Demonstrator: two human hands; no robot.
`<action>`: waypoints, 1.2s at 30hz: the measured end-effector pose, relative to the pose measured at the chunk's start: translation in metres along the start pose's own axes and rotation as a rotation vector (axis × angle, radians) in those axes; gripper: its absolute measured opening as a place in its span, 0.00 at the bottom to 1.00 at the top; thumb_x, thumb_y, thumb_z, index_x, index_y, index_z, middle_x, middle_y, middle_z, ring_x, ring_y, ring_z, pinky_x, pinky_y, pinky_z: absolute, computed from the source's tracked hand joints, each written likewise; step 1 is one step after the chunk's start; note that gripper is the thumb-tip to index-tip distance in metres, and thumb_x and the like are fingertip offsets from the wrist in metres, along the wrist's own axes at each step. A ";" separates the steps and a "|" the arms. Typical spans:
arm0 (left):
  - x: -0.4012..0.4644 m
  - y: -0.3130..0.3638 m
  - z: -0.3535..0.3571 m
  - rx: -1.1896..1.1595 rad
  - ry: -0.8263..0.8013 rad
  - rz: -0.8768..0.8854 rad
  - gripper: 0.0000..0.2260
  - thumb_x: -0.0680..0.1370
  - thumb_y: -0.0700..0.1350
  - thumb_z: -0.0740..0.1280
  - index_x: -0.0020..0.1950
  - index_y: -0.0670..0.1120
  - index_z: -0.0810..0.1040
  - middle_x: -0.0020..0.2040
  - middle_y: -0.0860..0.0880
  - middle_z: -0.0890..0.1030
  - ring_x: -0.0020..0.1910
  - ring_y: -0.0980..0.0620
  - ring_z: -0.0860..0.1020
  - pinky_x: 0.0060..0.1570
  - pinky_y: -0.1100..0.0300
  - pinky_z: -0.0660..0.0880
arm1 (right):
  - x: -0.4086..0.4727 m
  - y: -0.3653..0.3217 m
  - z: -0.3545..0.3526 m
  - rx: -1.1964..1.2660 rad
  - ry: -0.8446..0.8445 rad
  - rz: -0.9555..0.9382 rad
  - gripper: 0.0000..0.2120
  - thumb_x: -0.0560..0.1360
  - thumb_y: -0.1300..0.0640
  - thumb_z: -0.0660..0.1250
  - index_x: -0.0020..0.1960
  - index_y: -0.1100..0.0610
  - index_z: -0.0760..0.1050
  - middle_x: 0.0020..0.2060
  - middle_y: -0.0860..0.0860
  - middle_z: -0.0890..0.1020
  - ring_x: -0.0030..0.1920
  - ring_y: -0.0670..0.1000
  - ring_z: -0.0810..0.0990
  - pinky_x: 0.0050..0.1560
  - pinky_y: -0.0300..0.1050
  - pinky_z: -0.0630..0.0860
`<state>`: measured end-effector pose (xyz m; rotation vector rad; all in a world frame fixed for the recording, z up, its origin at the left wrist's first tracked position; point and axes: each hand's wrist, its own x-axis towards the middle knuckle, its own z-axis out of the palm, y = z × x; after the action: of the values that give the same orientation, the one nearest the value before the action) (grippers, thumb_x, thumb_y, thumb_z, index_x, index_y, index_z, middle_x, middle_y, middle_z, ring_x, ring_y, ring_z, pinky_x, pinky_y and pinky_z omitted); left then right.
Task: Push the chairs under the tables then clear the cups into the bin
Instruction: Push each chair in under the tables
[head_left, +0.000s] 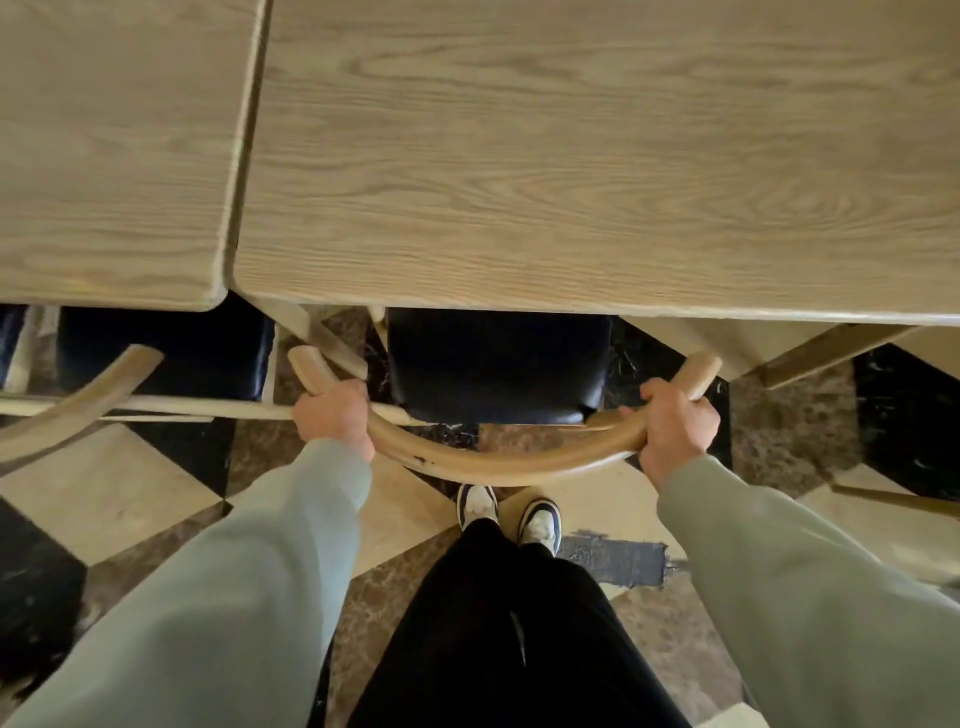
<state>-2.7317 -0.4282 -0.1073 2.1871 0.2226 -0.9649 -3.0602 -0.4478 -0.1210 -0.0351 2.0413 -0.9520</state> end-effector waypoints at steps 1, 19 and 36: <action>-0.001 -0.001 0.000 0.003 -0.001 -0.002 0.29 0.75 0.42 0.73 0.75 0.45 0.69 0.63 0.41 0.78 0.53 0.42 0.76 0.56 0.50 0.73 | 0.000 0.000 0.000 -0.004 -0.001 -0.002 0.09 0.67 0.59 0.74 0.46 0.54 0.77 0.42 0.56 0.84 0.45 0.61 0.88 0.50 0.63 0.86; -0.002 0.000 -0.008 0.081 -0.083 0.036 0.29 0.77 0.50 0.75 0.76 0.47 0.70 0.65 0.44 0.78 0.64 0.41 0.77 0.67 0.49 0.74 | -0.003 0.000 -0.008 -0.061 -0.126 0.020 0.12 0.74 0.48 0.73 0.51 0.52 0.74 0.42 0.53 0.78 0.41 0.52 0.78 0.38 0.47 0.75; -0.042 -0.104 -0.055 0.135 -0.301 0.029 0.24 0.86 0.55 0.57 0.76 0.42 0.71 0.69 0.40 0.79 0.65 0.38 0.80 0.65 0.39 0.77 | -0.032 0.046 -0.098 0.103 -0.352 0.056 0.25 0.83 0.45 0.64 0.77 0.54 0.69 0.73 0.53 0.74 0.67 0.55 0.76 0.57 0.53 0.79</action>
<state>-2.7732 -0.3105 -0.1098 2.1223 -0.0167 -1.3086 -3.0957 -0.3437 -0.0947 -0.0840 1.6607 -0.9423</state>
